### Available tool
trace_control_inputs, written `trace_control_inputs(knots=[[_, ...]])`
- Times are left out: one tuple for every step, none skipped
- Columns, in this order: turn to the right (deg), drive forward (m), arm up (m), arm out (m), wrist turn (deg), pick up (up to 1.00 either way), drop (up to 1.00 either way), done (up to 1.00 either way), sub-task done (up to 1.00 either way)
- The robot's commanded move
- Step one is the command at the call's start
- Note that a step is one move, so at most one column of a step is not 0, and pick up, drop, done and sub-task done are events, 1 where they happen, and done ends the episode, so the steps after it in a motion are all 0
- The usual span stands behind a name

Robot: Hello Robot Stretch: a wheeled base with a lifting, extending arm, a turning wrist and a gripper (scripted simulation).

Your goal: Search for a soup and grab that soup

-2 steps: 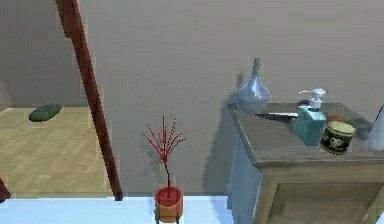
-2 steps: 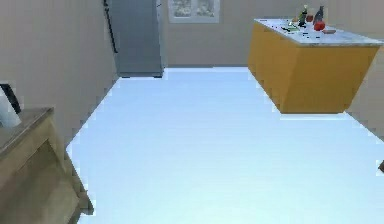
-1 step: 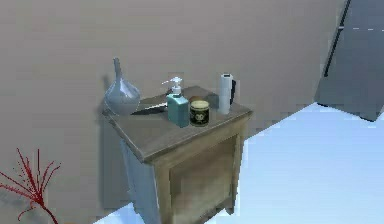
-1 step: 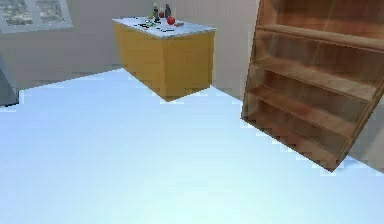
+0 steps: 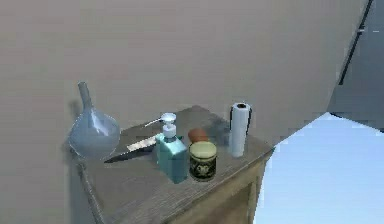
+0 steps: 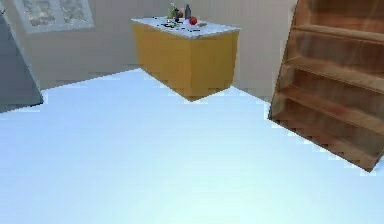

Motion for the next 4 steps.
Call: trace_control_inputs(knots=[[-45.0,0.00,0.00,0.00,0.0,0.00,0.00,0.00,0.00],[-36.0,0.00,0.00,0.00,0.0,0.00,0.00,0.00,0.00],[0.0,0.00,0.50,0.00,0.0,0.00,0.00,0.00,0.00],[0.0,0.00,0.38,0.00,0.0,0.00,0.00,0.00,0.00]])
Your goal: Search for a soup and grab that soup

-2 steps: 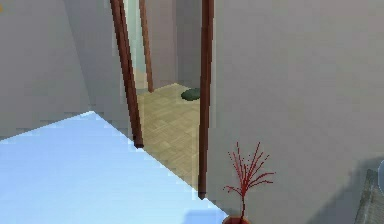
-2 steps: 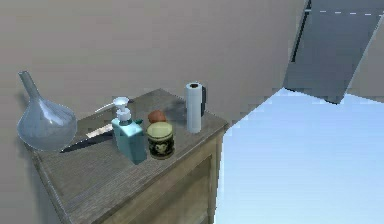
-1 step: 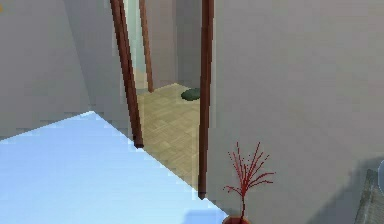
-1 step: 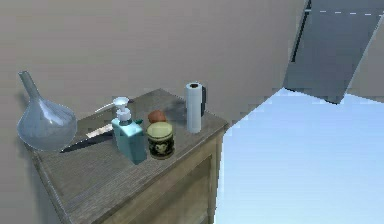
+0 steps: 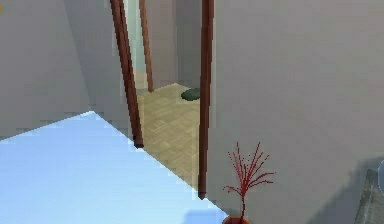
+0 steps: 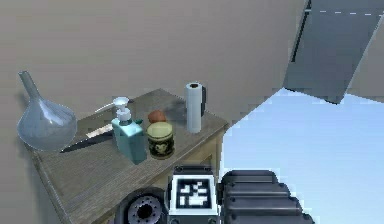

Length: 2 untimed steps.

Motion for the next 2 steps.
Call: trace_control_inputs(knots=[[0.0,0.00,0.00,0.24,0.0,0.00,0.00,0.00,0.00],[0.0,0.00,0.00,0.00,45.0,0.00,0.00,0.00,0.00]])
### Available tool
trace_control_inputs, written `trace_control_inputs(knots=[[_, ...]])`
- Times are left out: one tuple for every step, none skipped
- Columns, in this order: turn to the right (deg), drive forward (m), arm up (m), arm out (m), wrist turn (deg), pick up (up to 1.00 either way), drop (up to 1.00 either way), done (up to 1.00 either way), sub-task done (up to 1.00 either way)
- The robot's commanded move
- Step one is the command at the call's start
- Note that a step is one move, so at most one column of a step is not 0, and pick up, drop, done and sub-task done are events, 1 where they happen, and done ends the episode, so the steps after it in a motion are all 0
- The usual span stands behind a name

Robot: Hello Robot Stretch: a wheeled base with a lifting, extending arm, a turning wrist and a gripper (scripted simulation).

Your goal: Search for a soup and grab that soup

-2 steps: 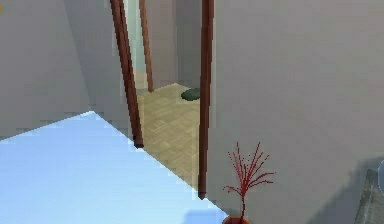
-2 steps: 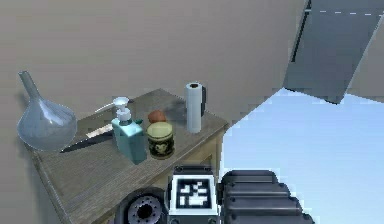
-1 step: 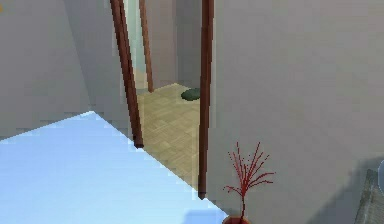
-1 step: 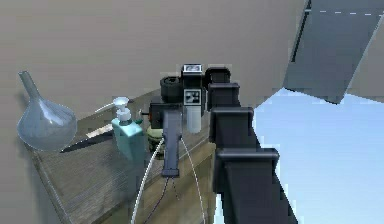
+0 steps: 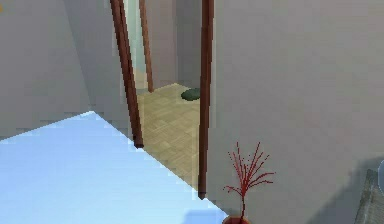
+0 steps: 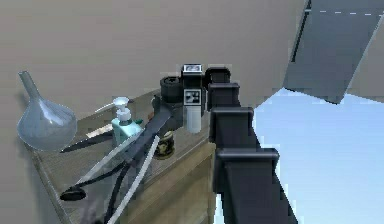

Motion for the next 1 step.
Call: trace_control_inputs(knots=[[0.0,0.00,0.00,0.00,45.0,0.00,0.00,0.00,0.00]])
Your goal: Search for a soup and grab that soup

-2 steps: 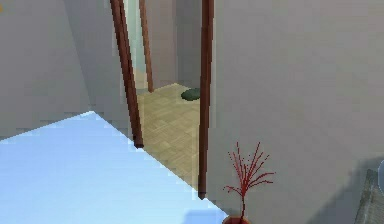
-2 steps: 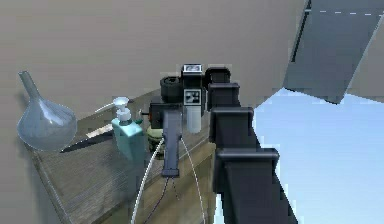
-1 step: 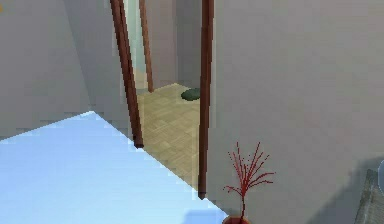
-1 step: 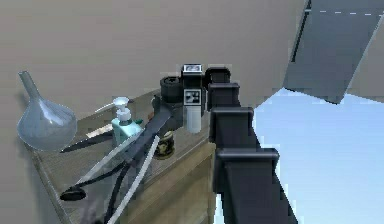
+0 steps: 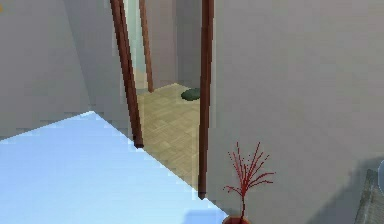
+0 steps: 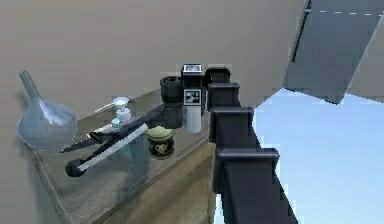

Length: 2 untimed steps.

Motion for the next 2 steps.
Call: trace_control_inputs(knots=[[0.0,0.00,0.00,0.00,45.0,0.00,0.00,0.00,0.00],[0.0,0.00,0.00,0.00,21.0,0.00,0.00,0.00,0.00]])
